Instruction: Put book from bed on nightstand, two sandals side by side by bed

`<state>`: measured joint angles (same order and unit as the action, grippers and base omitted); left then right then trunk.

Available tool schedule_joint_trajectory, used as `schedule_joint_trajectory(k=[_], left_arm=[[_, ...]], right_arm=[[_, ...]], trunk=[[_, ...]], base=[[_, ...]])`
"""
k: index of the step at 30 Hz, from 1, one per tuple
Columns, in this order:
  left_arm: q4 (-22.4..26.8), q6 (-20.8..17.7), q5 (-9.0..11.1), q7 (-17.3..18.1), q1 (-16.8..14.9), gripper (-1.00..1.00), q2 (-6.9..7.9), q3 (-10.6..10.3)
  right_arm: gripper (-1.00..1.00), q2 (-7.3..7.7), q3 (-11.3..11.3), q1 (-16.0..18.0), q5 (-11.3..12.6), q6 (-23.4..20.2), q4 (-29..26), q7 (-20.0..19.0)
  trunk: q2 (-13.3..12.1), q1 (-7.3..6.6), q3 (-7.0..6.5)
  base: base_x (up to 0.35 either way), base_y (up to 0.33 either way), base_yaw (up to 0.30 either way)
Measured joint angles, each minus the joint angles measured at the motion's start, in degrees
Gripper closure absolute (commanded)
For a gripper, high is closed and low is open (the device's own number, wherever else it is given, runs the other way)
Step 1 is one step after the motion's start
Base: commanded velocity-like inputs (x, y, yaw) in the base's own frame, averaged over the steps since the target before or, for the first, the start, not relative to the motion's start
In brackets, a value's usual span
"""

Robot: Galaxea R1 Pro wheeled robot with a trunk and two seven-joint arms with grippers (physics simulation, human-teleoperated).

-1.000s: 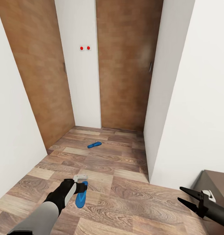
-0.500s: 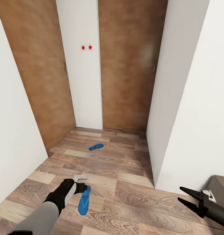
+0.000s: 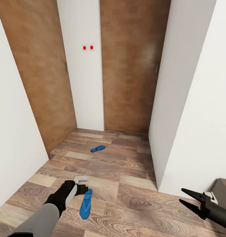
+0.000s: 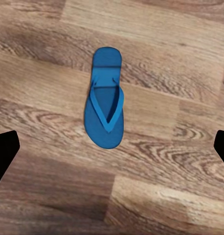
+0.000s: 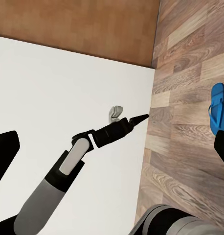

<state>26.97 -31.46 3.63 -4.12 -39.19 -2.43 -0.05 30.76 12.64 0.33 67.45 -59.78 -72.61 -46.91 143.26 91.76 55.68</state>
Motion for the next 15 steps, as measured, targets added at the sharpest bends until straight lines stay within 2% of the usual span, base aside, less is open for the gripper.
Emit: schedule_joint_trajectory(k=[2,15], left_arm=[[0.0,0.0,0.0,0.0,0.0,-1.0,-0.12,0.0],[-0.1,0.0,0.0,0.0,0.0,-1.0,-0.75,0.0]], right_arm=[[-1.0,0.0,0.0,0.0,0.0,0.0,0.0,0.0],[-1.0,0.0,0.0,0.0,0.0,0.0,0.0,0.0]], trunk=[[0.0,0.0,0.0],[0.2,0.34,2.88]], base=[[0.0,0.0,0.0],[0.0,0.0,0.0]])
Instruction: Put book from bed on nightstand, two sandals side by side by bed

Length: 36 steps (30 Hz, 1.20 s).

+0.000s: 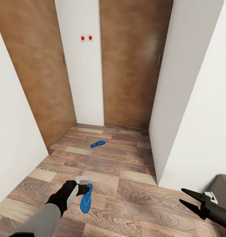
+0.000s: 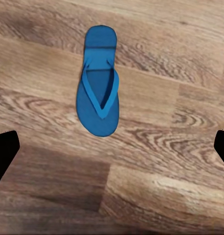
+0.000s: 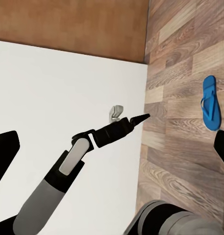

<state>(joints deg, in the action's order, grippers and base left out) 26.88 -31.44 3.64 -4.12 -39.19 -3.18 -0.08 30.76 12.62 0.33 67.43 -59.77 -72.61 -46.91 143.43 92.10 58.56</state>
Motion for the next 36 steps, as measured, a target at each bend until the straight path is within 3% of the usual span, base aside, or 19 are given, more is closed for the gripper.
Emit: schedule_joint_trajectory(k=[36], left_arm=[[0.0,0.0,0.0,0.0,0.0,-1.0,-0.05,0.0]], right_arm=[[-1.0,0.0,0.0,0.0,0.0,0.0,0.0,0.0]], trunk=[[0.5,0.93,7.98]], base=[[0.0,0.0,0.0]])
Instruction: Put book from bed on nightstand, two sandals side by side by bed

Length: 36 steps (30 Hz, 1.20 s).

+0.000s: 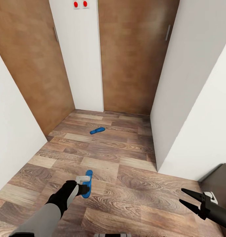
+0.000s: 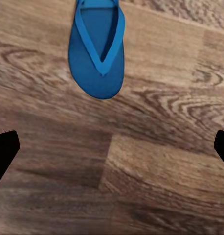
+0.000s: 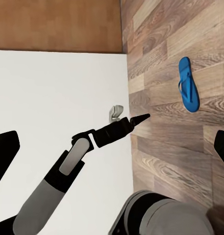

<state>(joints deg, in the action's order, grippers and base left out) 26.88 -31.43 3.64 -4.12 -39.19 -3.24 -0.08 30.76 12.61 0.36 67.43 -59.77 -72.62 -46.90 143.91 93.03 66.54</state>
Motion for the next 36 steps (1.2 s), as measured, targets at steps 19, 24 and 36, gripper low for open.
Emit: schedule_joint_trajectory(k=[19,24,36], left_arm=[[0.0,0.0,0.0,0.0,0.0,-1.0,0.0,0.0],[0.0,0.0,0.0,0.0,0.0,-1.0,0.0,0.0],[0.0,0.0,0.0,0.0,0.0,-1.0,0.0,0.0]], right_arm=[[-1.0,0.0,0.0,0.0,0.0,0.0,0.0,0.0],[-1.0,-0.01,0.0,0.0,0.0,0.0,0.0,0.0],[-1.0,0.0,0.0,0.0,0.0,0.0,0.0,0.0]], trunk=[[0.3,0.49,4.21],[0.3,0.62,5.32],[0.4,0.8,6.88]], base=[[0.0,0.0,0.0],[0.0,0.0,0.0],[0.0,0.0,0.0]])
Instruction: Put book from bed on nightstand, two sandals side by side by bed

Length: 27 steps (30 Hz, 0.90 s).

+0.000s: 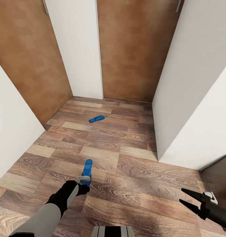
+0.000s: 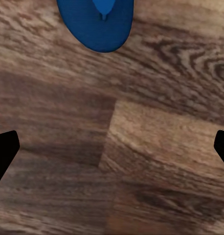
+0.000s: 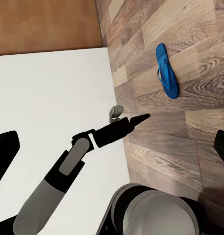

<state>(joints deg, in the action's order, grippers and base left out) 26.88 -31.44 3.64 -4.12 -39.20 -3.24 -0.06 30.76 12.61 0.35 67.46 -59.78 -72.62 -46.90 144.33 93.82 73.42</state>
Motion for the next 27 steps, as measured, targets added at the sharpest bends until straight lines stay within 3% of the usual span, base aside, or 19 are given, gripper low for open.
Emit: schedule_joint_trajectory(k=[20,27], left_arm=[[0.0,0.2,-0.2,0.0,0.0,-1.0,0.02,0.1],[0.0,1.8,-0.2,0.0,0.0,-1.0,0.03,0.1]], right_arm=[[-1.0,-0.02,0.0,0.0,0.0,0.0,0.0,0.0],[-1.0,-0.06,0.0,0.0,0.0,0.0,0.0,0.0]], trunk=[[0.0,-0.01,0.0],[0.0,-0.03,0.0]], base=[[0.108,0.0,0.0],[0.262,0.0,0.0]])
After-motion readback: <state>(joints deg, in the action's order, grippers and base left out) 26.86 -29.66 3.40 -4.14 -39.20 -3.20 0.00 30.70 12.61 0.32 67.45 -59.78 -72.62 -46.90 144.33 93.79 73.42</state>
